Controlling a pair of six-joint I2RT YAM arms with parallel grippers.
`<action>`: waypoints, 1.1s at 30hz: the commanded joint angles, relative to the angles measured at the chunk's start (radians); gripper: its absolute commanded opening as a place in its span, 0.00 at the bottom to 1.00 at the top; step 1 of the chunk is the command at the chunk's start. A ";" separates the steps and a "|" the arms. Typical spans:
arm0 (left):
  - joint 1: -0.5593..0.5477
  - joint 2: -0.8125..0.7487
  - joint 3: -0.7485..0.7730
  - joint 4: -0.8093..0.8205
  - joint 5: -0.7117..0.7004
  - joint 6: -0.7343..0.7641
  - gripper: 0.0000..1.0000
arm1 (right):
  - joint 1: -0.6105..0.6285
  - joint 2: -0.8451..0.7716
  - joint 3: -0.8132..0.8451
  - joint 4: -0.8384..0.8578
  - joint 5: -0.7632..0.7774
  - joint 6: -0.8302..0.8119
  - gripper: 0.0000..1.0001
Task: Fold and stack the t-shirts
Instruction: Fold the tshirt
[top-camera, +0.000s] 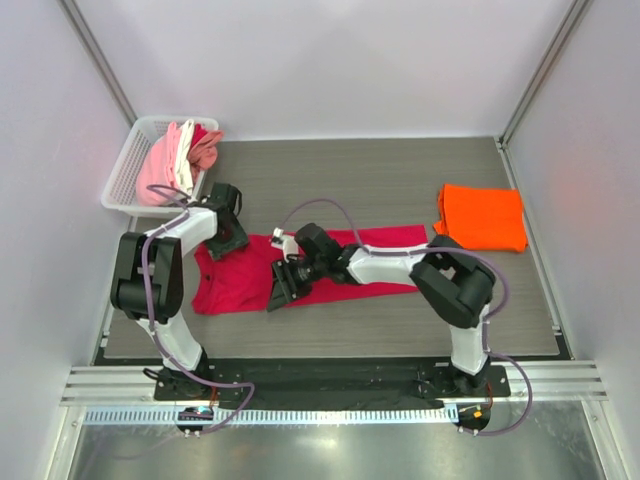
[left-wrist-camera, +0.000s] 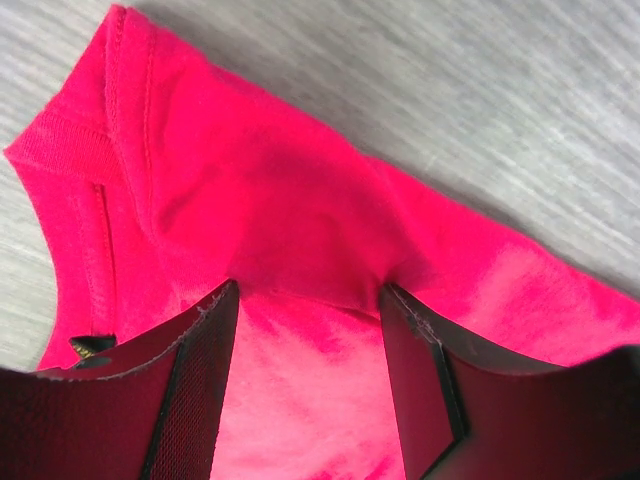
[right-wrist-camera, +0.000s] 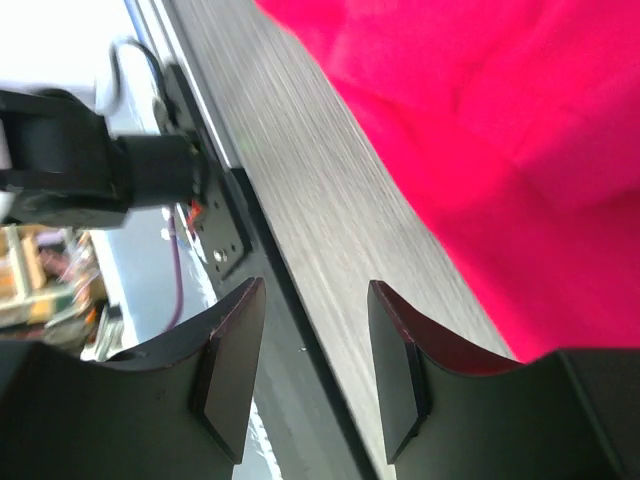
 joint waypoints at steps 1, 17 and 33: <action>0.008 -0.068 -0.029 0.005 -0.022 0.003 0.60 | -0.018 -0.176 -0.020 -0.016 0.144 -0.017 0.51; -0.110 -0.578 -0.296 0.139 -0.090 -0.068 0.70 | -0.584 -0.557 -0.294 -0.407 0.835 0.049 0.31; -0.112 -0.294 -0.243 0.060 -0.068 -0.183 0.73 | -0.618 -0.134 0.011 -0.553 1.042 -0.031 0.23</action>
